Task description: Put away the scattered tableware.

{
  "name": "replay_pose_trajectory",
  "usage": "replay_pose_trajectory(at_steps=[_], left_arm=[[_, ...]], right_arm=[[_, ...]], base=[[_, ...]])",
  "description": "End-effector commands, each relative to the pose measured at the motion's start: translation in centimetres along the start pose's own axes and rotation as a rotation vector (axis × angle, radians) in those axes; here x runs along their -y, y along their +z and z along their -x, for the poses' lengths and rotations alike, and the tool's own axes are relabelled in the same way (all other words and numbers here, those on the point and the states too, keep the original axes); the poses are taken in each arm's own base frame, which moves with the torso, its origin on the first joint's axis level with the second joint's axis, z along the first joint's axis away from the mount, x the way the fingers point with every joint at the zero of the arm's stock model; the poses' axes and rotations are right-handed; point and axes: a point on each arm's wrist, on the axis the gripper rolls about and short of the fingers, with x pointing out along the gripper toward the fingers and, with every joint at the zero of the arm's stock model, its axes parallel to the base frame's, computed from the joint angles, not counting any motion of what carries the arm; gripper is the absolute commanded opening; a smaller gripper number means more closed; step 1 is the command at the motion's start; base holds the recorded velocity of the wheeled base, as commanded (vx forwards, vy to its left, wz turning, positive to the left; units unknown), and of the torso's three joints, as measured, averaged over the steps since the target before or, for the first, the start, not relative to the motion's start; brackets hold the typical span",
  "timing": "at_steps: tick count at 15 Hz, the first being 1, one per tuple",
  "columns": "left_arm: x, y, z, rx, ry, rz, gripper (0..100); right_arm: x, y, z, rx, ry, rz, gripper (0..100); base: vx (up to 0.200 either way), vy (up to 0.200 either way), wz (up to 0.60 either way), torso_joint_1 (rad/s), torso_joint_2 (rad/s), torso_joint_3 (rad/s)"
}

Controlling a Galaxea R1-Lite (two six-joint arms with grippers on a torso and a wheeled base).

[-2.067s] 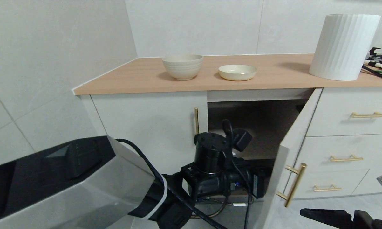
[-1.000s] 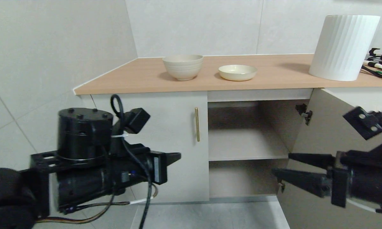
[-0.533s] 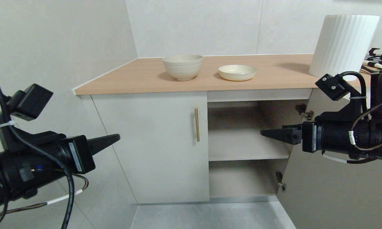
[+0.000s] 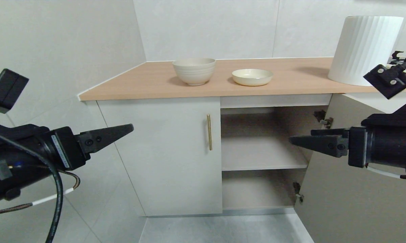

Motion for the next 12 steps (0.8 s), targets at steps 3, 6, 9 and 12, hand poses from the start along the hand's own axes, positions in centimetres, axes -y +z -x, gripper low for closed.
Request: replay_pose_trajectory(at_steps=[3, 6, 9, 12], left_arm=[[-0.04, -0.08, -0.13, -0.005, 0.003, 0.0, 100], [-0.09, -0.15, -0.12, -0.018, 0.007, 0.001, 100], [-0.07, -0.17, -0.2, -0.022, 0.006, 0.001, 100], [-0.12, -0.21, -0.37, -0.026, 0.008, 0.002, 100]], right_arm=[[-0.87, 0.16, 1.01, 0.013, 0.023, 0.013, 100], [-0.87, 0.23, 1.03, 0.015, 0.019, 0.013, 100], [-0.86, 0.16, 0.88, 0.009, 0.019, 0.012, 100], [-0.83, 0.12, 0.79, 0.006, 0.018, 0.011, 100]], base=[[0.0, 0.0, 0.0, 0.0, 0.0, 0.0], [0.067, 0.0, 0.0, 0.001, 0.0, 0.001], [0.2, 0.0, 0.0, -0.007, 0.0, 0.002], [0.2, 0.0, 0.0, 0.007, 0.01, 0.001]])
